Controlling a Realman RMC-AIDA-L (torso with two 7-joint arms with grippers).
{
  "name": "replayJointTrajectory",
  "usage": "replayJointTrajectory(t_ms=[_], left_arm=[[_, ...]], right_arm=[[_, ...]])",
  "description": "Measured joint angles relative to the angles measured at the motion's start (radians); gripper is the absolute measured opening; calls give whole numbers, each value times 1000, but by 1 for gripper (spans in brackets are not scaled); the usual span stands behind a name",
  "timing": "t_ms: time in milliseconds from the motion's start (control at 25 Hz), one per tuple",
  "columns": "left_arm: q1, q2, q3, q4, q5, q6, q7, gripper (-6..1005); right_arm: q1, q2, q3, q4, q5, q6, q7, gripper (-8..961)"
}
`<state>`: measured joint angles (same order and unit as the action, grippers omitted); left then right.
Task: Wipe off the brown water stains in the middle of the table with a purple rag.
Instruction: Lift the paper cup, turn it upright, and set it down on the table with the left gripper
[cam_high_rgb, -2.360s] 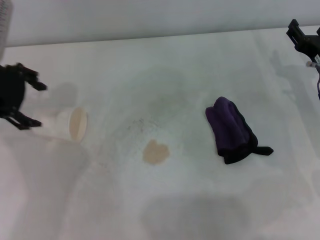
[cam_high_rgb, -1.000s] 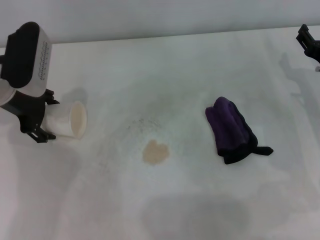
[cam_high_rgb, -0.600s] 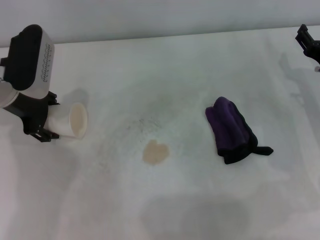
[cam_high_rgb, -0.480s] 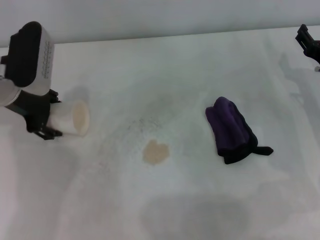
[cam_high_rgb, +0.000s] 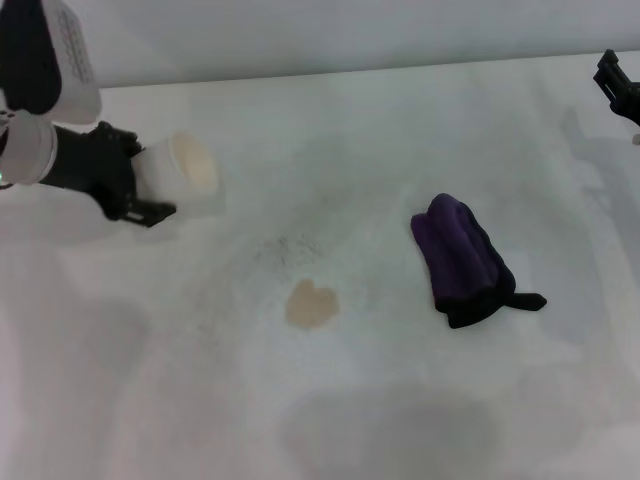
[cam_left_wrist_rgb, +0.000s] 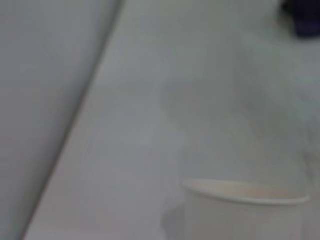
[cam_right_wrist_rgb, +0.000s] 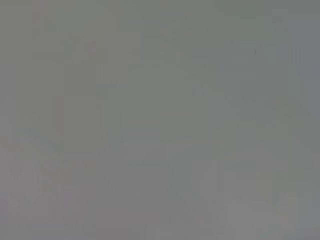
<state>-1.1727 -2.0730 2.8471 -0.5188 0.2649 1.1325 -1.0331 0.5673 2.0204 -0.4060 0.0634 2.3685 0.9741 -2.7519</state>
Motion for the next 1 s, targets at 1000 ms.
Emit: replayJointTrajectory(t_ms=[1000], left_arm=[[657,-8,-2,558,-1253,20,545,751]], right_arm=[[-13,1,-73,-27,-3,21,0,856]])
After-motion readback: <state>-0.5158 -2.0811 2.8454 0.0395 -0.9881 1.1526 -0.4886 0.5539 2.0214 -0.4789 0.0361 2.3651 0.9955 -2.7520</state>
